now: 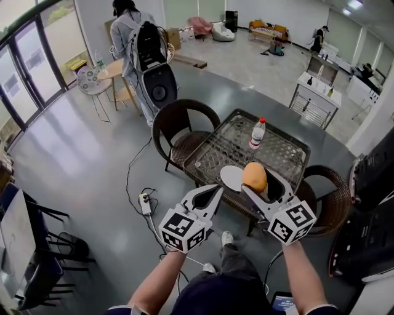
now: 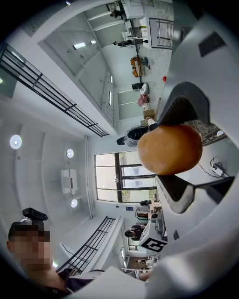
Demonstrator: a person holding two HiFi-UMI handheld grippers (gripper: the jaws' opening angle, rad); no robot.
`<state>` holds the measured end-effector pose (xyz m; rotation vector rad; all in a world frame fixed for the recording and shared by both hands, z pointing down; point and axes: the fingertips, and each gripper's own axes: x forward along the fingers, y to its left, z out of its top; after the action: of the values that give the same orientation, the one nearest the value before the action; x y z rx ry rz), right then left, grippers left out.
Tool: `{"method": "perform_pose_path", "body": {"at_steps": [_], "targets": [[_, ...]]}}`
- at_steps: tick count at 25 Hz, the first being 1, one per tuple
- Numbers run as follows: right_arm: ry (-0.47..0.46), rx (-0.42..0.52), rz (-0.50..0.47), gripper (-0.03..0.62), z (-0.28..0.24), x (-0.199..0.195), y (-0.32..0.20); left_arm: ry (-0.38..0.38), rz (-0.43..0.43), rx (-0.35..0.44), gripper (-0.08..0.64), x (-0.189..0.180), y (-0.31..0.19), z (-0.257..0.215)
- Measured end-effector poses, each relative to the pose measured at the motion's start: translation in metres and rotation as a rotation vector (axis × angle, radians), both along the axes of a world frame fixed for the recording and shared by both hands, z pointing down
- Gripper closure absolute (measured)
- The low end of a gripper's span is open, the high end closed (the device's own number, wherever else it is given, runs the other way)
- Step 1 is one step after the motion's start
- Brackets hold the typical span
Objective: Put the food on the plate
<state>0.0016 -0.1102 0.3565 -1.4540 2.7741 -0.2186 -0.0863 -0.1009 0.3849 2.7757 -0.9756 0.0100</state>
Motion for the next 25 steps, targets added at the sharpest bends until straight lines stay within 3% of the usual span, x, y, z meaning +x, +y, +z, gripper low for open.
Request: {"method": "perform_pose_path", "body": {"at_steps": [15, 25], "targets": [[-0.053, 0.001, -0.042, 0.252, 0.008, 0.034, -0.117, -0.035, -0.032, -0.035, 0.551, 0.034, -0.105, 0.012], [-0.070, -0.028, -0.075, 0.253, 0.021, 0.037, -0.160, -0.057, -0.057, -0.059, 0.551, 0.039, -0.144, 0.019]]}}
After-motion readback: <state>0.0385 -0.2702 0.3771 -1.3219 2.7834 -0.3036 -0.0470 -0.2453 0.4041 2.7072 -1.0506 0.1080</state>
